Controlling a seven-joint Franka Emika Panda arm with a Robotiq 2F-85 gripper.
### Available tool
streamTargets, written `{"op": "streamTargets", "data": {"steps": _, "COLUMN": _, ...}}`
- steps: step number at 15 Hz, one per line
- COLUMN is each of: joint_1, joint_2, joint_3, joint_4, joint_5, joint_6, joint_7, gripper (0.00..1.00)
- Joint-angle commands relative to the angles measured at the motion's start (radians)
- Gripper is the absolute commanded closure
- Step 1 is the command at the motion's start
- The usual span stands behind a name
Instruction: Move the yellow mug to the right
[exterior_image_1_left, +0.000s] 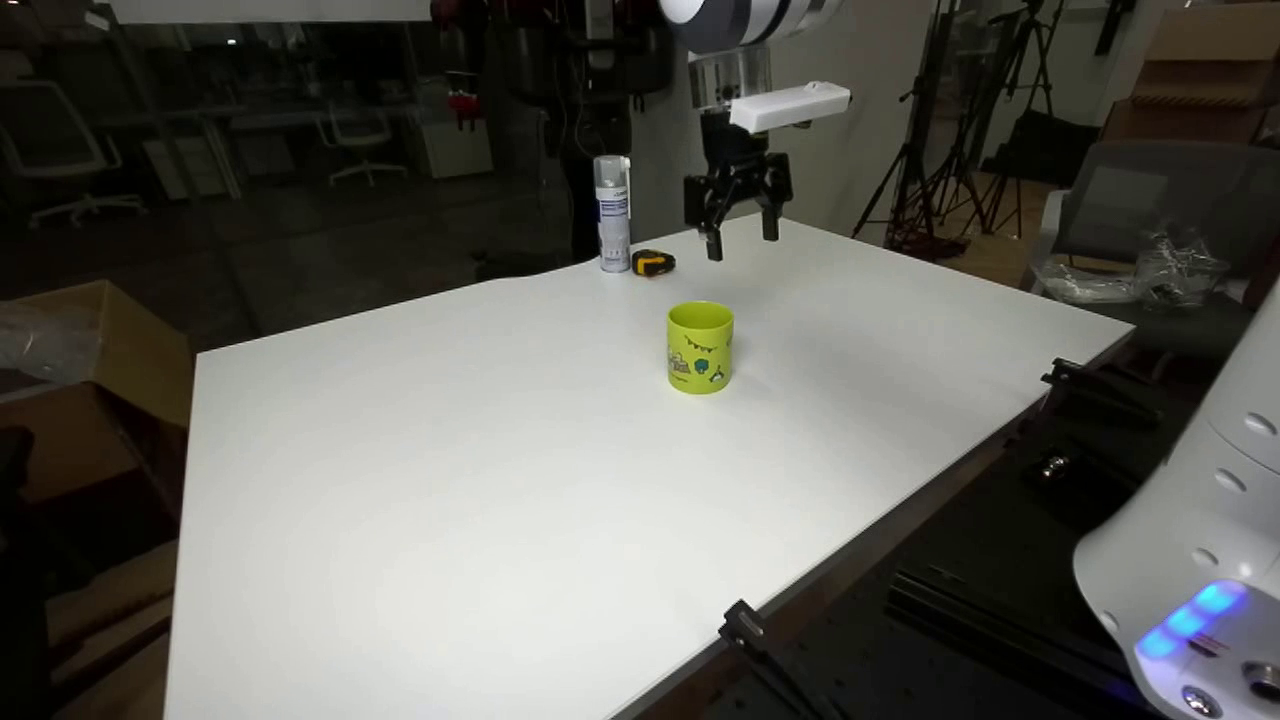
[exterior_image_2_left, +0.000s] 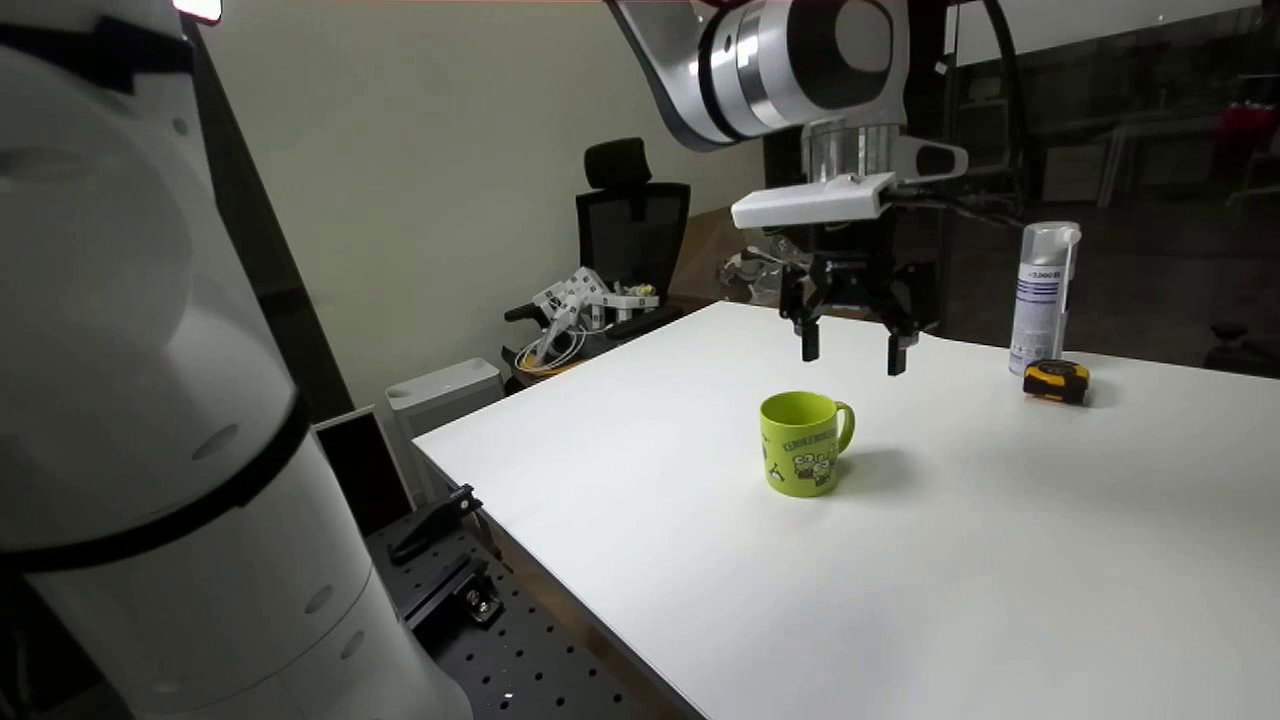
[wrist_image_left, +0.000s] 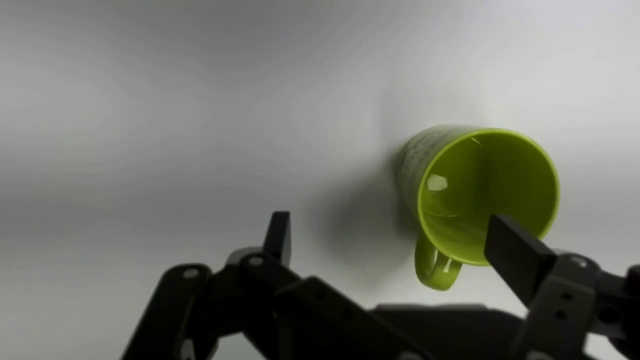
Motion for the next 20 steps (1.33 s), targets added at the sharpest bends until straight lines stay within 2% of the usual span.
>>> {"op": "streamTargets", "data": {"steps": 1, "joint_1": 0.016, "joint_2": 0.112, "joint_3": -0.005, "joint_4": 0.053, "joint_5": -0.023, "joint_6": 0.003, "joint_7": -0.007, "gripper": 0.0}}
{"op": "streamTargets", "data": {"steps": 2, "joint_1": 0.01, "joint_2": 0.066, "joint_3": -0.005, "joint_4": 0.014, "joint_5": -0.005, "joint_6": 0.005, "joint_7": -0.012, "gripper": 0.0}}
{"op": "streamTargets", "data": {"steps": 15, "joint_1": 0.039, "joint_2": 0.23, "joint_3": -0.003, "joint_4": 0.105, "joint_5": -0.026, "joint_6": 0.012, "joint_7": -0.028, "gripper": 0.0}}
{"op": "streamTargets", "data": {"steps": 16, "joint_1": 0.039, "joint_2": 0.241, "joint_3": -0.004, "joint_4": 0.113, "joint_5": -0.027, "joint_6": 0.019, "joint_7": -0.031, "gripper": 0.25}}
{"op": "streamTargets", "data": {"steps": 17, "joint_1": 0.039, "joint_2": 0.25, "joint_3": -0.004, "joint_4": 0.119, "joint_5": -0.027, "joint_6": 0.021, "joint_7": -0.035, "gripper": 0.25}}
{"op": "streamTargets", "data": {"steps": 20, "joint_1": 0.038, "joint_2": 0.265, "joint_3": 0.0, "joint_4": 0.131, "joint_5": -0.025, "joint_6": 0.031, "joint_7": -0.054, "gripper": 0.47}}
